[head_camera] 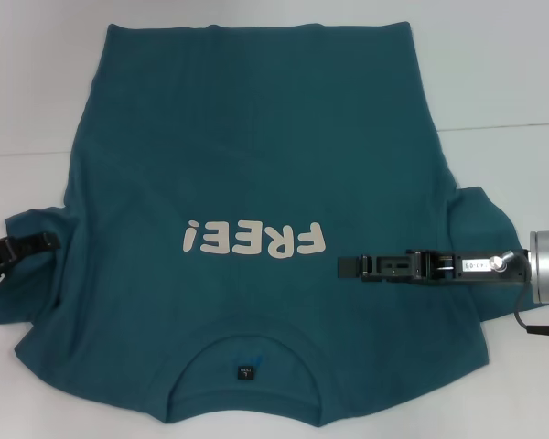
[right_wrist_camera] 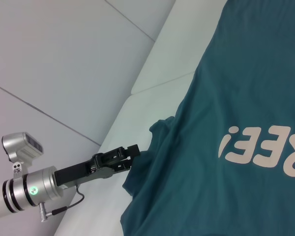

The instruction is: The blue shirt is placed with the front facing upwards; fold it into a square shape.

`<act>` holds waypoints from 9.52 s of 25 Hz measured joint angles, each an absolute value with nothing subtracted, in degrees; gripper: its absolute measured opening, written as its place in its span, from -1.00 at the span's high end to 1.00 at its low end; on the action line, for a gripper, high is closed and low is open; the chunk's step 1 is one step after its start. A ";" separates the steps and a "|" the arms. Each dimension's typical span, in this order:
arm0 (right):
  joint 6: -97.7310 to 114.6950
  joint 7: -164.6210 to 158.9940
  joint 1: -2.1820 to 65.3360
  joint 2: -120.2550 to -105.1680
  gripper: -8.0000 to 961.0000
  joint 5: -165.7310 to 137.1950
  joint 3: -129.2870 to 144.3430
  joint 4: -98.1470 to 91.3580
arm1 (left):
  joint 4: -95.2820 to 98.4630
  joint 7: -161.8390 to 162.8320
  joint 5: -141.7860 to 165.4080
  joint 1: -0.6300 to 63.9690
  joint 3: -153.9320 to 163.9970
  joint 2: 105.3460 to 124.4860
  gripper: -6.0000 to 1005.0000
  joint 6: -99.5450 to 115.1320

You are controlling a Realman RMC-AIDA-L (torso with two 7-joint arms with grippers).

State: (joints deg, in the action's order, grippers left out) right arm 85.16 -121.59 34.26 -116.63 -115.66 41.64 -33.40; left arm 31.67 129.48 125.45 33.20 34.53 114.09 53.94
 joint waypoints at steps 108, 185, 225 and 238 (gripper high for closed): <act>85.16 -121.02 33.30 -115.80 -0.87 -114.78 40.66 -33.40 | 38.42 142.63 129.90 39.14 39.28 120.95 0.94 56.03; 78.70 -143.47 35.67 -106.31 -0.87 -144.67 25.72 -48.63 | 43.41 117.46 115.66 25.46 36.58 120.87 -0.31 100.87; 50.31 -142.95 43.70 -110.32 -0.87 -146.45 33.49 -28.09 | 42.88 117.42 115.13 26.31 36.36 120.94 -0.31 98.43; 48.56 -142.73 43.68 -111.58 -0.87 -146.52 34.95 -27.95 | 42.89 117.41 115.14 26.10 36.29 120.93 -0.31 97.88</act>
